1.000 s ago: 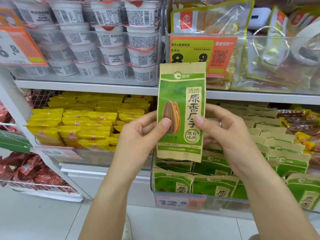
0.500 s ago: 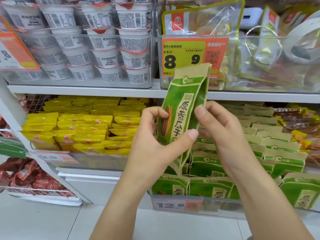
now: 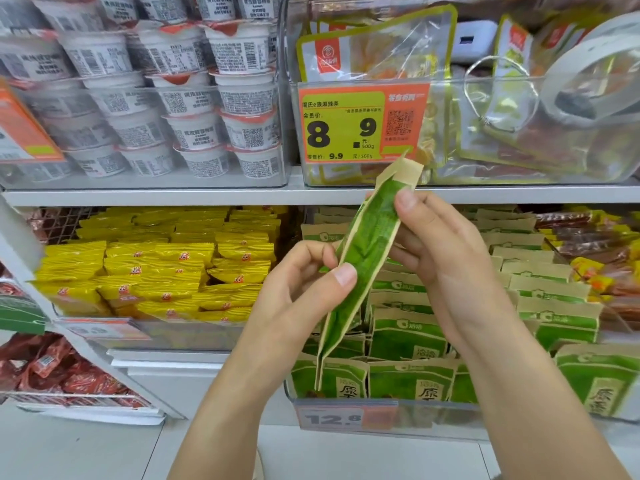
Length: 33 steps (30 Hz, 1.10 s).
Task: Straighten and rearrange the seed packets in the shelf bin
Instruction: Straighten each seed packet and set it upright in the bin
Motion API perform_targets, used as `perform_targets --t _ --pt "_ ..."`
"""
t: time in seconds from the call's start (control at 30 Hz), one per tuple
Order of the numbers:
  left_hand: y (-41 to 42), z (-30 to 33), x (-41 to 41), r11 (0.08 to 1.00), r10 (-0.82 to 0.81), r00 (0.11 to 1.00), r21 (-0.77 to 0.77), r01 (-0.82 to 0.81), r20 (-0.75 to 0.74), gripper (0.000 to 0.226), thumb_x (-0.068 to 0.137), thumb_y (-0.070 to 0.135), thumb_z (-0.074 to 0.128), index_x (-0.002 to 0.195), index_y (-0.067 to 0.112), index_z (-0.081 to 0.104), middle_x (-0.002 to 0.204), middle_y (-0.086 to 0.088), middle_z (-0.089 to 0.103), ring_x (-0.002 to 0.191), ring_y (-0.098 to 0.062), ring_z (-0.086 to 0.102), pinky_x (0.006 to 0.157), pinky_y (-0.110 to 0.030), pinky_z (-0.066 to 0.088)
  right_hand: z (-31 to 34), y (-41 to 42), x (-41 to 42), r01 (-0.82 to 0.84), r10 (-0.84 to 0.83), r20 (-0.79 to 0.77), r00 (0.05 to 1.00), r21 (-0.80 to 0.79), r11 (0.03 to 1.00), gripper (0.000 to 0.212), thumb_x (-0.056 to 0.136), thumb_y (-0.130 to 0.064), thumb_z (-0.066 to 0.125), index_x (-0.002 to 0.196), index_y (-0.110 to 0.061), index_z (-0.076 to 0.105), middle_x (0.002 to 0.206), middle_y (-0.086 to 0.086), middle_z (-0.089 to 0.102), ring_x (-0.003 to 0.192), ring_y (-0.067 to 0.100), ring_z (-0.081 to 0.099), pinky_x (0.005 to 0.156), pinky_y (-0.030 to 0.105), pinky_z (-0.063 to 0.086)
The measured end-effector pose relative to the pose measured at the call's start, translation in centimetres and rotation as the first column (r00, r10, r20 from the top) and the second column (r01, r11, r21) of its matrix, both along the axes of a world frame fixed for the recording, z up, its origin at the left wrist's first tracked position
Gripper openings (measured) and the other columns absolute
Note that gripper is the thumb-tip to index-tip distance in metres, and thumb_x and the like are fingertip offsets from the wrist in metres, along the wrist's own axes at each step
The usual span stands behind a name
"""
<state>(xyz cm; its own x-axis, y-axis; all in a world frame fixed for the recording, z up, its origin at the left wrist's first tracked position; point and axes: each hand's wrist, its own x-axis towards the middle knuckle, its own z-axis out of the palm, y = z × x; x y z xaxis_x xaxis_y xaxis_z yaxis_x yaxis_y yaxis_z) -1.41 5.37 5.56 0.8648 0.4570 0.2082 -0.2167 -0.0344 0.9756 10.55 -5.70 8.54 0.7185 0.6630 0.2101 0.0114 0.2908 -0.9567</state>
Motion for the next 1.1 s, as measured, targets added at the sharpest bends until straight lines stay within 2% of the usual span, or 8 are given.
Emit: perform_targets --t 0.13,0.27,0.43,0.6,0.77,0.9,1.0,1.1 --pt "-0.4 0.1 0.0 0.986 0.168 0.977 -0.012 -0.168 0.13 0.06 0.072 0.041 0.065 0.104 -0.006 0.047 0.1 -0.018 0.066 0.09 -0.024 0.063 0.079 -0.046 0.053 -0.7 -0.2 -0.5 -0.107 0.11 0.083 0.99 -0.044 0.993 0.058 0.066 -0.062 0.073 0.108 -0.024 0.062 0.116 -0.001 0.069 0.111 0.014 0.064 0.094 0.029 0.051" --pt "-0.1 0.2 0.1 0.937 0.344 0.896 -0.16 -0.31 0.281 0.062 0.066 0.047 0.083 0.101 0.008 0.048 0.105 -0.013 0.065 0.091 -0.02 0.063 0.074 -0.03 0.054 -1.2 -0.1 -1.1 -0.256 0.283 0.171 0.944 -0.165 0.952 0.076 0.055 -0.07 0.075 0.119 -0.034 0.057 0.125 -0.012 0.064 0.119 0.004 0.058 0.098 0.017 0.046" --pt "0.0 0.0 0.3 0.913 0.39 0.87 -0.249 -0.322 0.303 0.07 0.061 0.059 0.083 0.102 0.012 0.05 0.11 -0.016 0.061 0.093 -0.026 0.06 0.078 -0.036 0.052 -1.7 0.3 -1.5 -0.326 0.386 0.178 0.905 -0.294 0.899 0.055 0.061 -0.045 0.077 0.111 -0.031 0.058 0.116 -0.016 0.068 0.112 0.002 0.062 0.098 0.018 0.046" --pt "0.3 -0.2 0.2 0.913 0.385 0.874 -0.263 -0.313 0.295 0.07 0.061 0.06 0.083 0.102 0.013 0.051 0.105 -0.011 0.059 0.088 -0.021 0.061 0.074 -0.031 0.052 -1.7 0.4 -1.6 -0.32 0.372 0.178 0.911 -0.264 0.91 0.042 0.067 -0.042 0.073 0.101 -0.022 0.061 0.107 -0.011 0.072 0.108 0.005 0.064 0.095 0.017 0.047" --pt "0.2 -0.1 0.3 0.915 0.38 0.872 -0.264 -0.305 0.309 0.068 0.062 0.059 0.083 0.101 0.014 0.051 0.104 -0.008 0.062 0.09 -0.023 0.061 0.078 -0.032 0.053 -1.6 0.4 -1.6 -0.308 0.366 0.219 0.904 -0.259 0.915 0.032 0.07 -0.043 0.071 0.095 -0.026 0.063 0.102 -0.011 0.072 0.106 0.008 0.065 0.091 0.019 0.049" --pt "0.0 0.1 0.2 0.914 0.382 0.869 -0.27 -0.304 0.314 0.068 0.062 0.06 0.082 0.102 0.014 0.051 0.108 -0.013 0.06 0.091 -0.026 0.06 0.079 -0.035 0.052 -1.2 0.2 -1.7 -0.293 0.355 0.243 0.903 -0.258 0.921 0.026 0.071 -0.043 0.069 0.092 -0.029 0.065 0.096 -0.012 0.071 0.096 0.004 0.067 0.079 0.013 0.049" --pt "-0.1 0.2 0.2 0.914 0.377 0.872 -0.278 -0.296 0.313 0.068 0.064 0.06 0.081 0.103 0.012 0.052 0.111 -0.02 0.056 0.093 -0.031 0.056 0.08 -0.041 0.049 -1.1 0.2 -1.9 -0.278 0.334 0.246 0.91 -0.234 0.931 0.017 0.079 -0.029 0.069 0.093 -0.019 0.065 0.083 -0.012 0.071 0.073 -0.002 0.064 0.061 0.007 0.045" --pt "-0.2 0.3 0.3 0.913 0.375 0.876 -0.281 -0.295 0.301 0.067 0.064 0.06 0.081 0.102 0.014 0.052 0.11 -0.018 0.057 0.094 -0.032 0.056 0.079 -0.04 0.05 -1.0 0.3 -1.9 -0.261 0.315 0.252 0.915 -0.227 0.938 0.012 0.081 -0.024 0.061 0.092 -0.018 0.064 0.079 -0.014 0.07 0.07 -0.004 0.062 0.059 0.006 0.043"
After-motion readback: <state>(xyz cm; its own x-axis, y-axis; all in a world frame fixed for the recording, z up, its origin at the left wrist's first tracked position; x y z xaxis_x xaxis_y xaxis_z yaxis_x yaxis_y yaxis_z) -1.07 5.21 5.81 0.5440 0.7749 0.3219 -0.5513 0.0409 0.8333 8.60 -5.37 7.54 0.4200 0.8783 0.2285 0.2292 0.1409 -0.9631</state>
